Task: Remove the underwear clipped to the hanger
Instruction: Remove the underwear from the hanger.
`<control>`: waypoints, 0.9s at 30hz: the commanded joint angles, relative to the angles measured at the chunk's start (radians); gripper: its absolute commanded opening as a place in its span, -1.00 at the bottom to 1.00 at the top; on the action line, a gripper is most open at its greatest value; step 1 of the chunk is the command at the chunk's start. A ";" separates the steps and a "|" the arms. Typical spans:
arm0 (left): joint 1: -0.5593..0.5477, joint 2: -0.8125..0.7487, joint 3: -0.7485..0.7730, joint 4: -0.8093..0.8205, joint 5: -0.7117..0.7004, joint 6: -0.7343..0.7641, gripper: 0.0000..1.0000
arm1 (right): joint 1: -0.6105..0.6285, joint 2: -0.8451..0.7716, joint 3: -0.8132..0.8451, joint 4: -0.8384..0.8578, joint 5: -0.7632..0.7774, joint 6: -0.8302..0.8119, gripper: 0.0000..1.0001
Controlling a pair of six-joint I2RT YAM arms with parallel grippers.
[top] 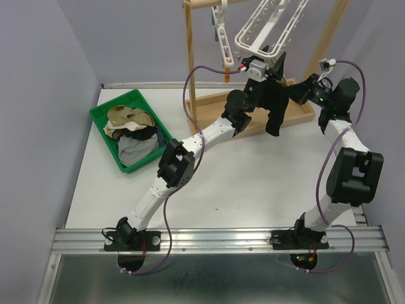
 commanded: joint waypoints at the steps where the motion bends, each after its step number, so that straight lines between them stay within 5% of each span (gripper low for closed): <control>1: 0.008 0.006 0.082 0.082 0.018 -0.010 0.35 | 0.018 -0.010 0.030 0.070 -0.011 0.007 -0.79; 15: 0.011 0.003 0.088 0.099 0.016 -0.010 0.11 | 0.035 -0.014 0.024 0.074 -0.008 0.012 -0.79; 19: 0.010 0.003 0.088 0.108 0.004 -0.011 -0.54 | 0.035 -0.017 0.019 0.076 -0.008 0.012 -0.79; 27: 0.010 -0.011 0.076 0.116 0.004 -0.010 -0.71 | 0.036 -0.015 0.019 0.077 -0.007 0.014 -0.79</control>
